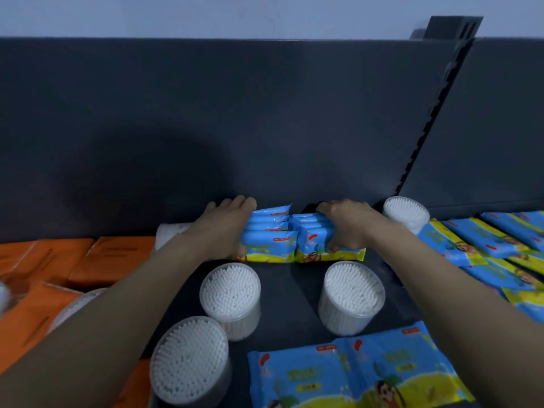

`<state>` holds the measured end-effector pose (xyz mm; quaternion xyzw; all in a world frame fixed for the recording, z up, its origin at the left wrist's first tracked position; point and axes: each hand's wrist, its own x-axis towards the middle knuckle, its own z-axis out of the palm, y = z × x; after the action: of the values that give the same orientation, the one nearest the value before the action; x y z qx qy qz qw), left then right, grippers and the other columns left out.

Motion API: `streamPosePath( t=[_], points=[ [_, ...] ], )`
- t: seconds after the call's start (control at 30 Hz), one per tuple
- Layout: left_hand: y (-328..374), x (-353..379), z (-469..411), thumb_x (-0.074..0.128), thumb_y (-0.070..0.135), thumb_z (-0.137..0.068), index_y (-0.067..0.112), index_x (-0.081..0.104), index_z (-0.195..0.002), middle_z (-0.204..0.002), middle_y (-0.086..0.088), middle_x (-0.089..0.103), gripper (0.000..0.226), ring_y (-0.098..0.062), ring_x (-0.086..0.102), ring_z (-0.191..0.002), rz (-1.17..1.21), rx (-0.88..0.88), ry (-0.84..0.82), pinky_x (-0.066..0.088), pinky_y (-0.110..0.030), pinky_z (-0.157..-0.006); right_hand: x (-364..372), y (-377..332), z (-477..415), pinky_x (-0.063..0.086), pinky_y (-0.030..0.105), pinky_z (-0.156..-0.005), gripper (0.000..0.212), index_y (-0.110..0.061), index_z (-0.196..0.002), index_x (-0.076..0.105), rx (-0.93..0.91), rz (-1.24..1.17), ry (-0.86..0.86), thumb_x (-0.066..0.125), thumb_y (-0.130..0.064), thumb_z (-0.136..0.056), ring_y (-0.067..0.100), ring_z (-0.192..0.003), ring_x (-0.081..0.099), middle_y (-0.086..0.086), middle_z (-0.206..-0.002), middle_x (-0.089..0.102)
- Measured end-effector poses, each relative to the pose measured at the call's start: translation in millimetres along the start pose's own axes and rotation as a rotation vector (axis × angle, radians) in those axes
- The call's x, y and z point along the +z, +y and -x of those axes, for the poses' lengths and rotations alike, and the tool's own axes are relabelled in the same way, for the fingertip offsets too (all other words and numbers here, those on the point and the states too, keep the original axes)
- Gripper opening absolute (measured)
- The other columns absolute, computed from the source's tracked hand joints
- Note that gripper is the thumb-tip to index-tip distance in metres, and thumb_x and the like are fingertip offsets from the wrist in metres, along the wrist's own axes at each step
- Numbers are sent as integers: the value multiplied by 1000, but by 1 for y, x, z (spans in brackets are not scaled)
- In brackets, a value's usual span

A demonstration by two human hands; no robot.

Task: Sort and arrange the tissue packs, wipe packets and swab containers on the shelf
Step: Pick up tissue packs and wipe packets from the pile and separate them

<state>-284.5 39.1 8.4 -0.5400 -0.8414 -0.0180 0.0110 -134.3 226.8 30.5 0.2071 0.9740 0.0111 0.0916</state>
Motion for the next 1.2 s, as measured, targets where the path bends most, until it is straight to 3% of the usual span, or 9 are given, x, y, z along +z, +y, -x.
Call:
streamPosePath(
  t=[0.2,0.33,0.5,0.7,0.87,1.03,1.2],
  points=[
    [-5,0,3,73,37,-70,24,40,-132,-124,1,39,72,-22,36,-114,54,-65,-63,40,-42,-94,1,3,-3,38,42,-96,84,-23,-139,35,48,-52,18,77,-37,-67,26,-124,43,2,-134,44],
    [-5,-5,1,76,37,-68,25,44,-133,-124,0,46,74,-24,45,-111,154,-115,-81,42,-42,-95,3,6,-1,41,44,-93,88,-23,-138,33,136,-32,0,79,-43,-66,32,-123,42,3,-134,41],
    [-6,-18,-3,77,35,-68,22,55,-123,-110,-1,55,60,-19,55,-99,307,-182,-111,46,-31,-85,-5,14,-5,47,39,-93,85,-23,-135,41,75,-109,-41,83,-37,-62,29,-117,52,4,-130,50],
    [-2,-4,3,70,33,-76,22,32,-140,-128,-5,36,75,-27,35,-114,129,-168,-137,40,-43,-98,-2,11,-3,45,33,-84,80,-12,-127,44,133,-166,19,84,-37,-62,30,-112,53,8,-126,51],
    [1,-4,8,71,42,-76,28,25,-144,-135,-5,26,83,-30,36,-116,93,-211,-79,42,-46,-96,1,9,3,45,39,-92,86,-13,-129,41,237,-198,42,83,-44,-60,35,-116,51,12,-129,46],
    [2,1,12,71,35,-76,25,41,-136,-128,-6,36,68,-33,46,-107,198,-262,40,43,-46,-94,4,-2,5,44,38,-91,86,-5,-123,38,323,-324,62,85,-40,-61,36,-117,50,17,-127,46],
    [0,-1,18,74,27,-74,28,47,-133,-120,-1,32,65,-27,55,-100,372,-309,85,44,-34,-93,0,0,7,43,37,-91,82,-3,-121,35,359,-430,46,86,-33,-63,35,-117,49,18,-128,41]
  ],
)
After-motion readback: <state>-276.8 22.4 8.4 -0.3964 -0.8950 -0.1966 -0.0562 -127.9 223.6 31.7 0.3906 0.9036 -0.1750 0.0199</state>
